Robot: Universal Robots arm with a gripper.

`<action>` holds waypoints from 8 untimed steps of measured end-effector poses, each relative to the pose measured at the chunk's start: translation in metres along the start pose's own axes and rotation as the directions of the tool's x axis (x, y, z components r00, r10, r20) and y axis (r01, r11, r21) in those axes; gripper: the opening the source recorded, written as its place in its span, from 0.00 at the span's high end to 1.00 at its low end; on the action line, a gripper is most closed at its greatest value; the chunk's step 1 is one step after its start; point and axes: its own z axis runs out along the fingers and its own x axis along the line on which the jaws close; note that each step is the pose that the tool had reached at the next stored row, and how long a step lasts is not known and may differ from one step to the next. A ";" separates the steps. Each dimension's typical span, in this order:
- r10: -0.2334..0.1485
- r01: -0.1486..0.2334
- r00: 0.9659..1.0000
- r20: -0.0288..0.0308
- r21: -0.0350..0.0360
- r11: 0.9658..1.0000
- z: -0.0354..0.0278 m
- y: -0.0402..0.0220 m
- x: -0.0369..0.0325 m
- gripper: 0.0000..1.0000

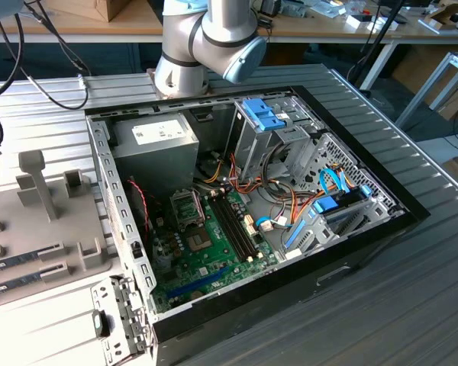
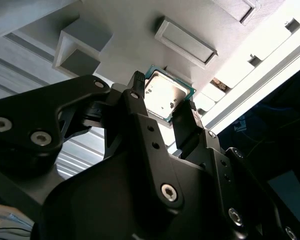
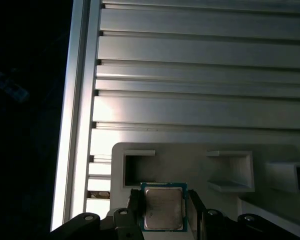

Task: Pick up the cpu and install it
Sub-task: 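Pick up the cpu and move it towards the insertion slot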

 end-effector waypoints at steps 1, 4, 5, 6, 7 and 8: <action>0.000 0.000 1.000 0.000 0.000 1.000 0.0000 0.0000 0.0000 0.53; 0.000 0.000 1.000 0.000 -0.002 1.000 -0.0001 0.0000 0.0000 0.53; 0.000 0.000 1.000 0.000 -0.003 1.000 -0.0001 0.0000 0.0000 0.53; 0.000 0.000 1.000 0.000 -0.003 1.000 -0.0001 0.0000 0.0000 0.53; 0.000 0.000 1.000 0.000 -0.004 1.000 -0.0001 0.0001 0.0000 0.53; 0.000 0.000 1.000 0.000 -0.004 1.000 -0.0002 0.0000 0.0000 0.53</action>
